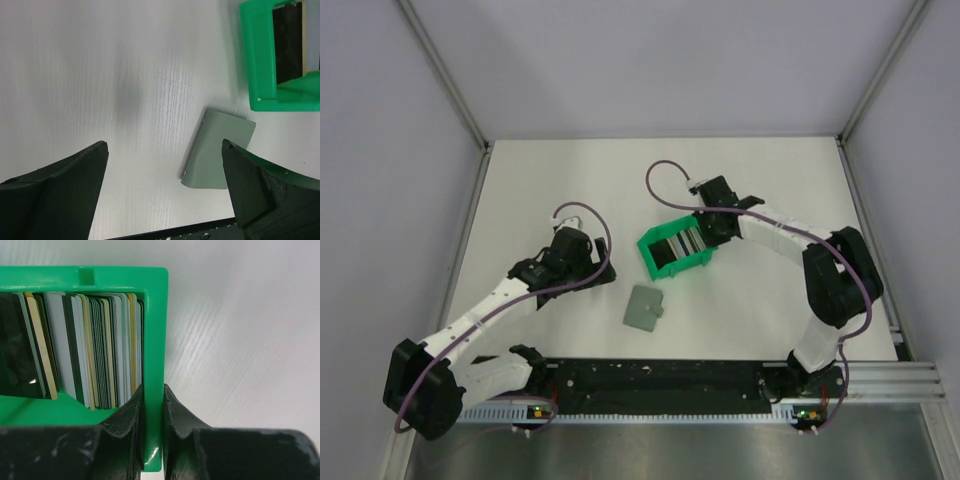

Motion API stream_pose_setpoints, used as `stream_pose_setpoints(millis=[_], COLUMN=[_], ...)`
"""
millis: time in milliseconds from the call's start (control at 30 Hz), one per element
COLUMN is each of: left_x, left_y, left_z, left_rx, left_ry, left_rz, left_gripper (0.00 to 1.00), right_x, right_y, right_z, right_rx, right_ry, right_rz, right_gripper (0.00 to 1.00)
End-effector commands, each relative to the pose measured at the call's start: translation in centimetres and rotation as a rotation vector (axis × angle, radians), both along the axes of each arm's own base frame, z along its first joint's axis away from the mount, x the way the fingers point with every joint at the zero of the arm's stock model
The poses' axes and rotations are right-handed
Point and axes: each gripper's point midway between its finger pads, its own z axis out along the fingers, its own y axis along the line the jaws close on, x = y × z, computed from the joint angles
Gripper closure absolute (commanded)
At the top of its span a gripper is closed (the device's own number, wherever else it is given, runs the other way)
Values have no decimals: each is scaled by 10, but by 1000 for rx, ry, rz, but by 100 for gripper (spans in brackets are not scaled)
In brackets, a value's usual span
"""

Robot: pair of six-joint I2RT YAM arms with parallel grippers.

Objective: Put the credit cards into the card holder
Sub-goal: Move the storage box to the center of the board.

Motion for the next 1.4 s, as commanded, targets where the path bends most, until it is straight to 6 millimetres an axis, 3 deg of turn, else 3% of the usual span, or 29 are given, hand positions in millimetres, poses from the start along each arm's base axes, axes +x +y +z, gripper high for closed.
stream_pose_setpoints(millis=[0,233,400,567,633,733,900,1000,1100,1200,1367], left_x=[7,7,5,5,6,7,8,11,14,17,33], left_y=[-8,-13,-16,-19,-21,-22,-25,-26,-28,-44,-73], left_z=[11,11,9,6,7,7,6,6,6,11,24], left_rx=[-34,-46,-59,-65,-71,-73,-76,-81,-85,-149,-239], left_ry=[-47,-45,-44,-42,-44,-43,-41,-44,-44,-43,-70], left_rz=[-29,-61,-86,-102,-108,-113,-118,-115,-111,-151,-217], left_gripper=[2,2,2,2,2,2,2,2,2,2,2], right_x=[-6,-10,-14,-9,-10,-10,-2,0,-7,-25,-34], right_y=[-33,-67,-71,-80,-73,-77,-87,-81,-60,-19,11], right_z=[27,26,19,27,34,40,66,97,111,107,84], right_rx=[-87,-177,-149,-81,6,-6,-41,27,173,399,508], right_ry=[-93,-114,-80,-39,-19,-40,-120,-195,-206,-99,-5], right_rz=[74,140,206,86,97,103,53,14,12,40,23], right_gripper=[100,100,96,86,73,56,51,49,48,48,49])
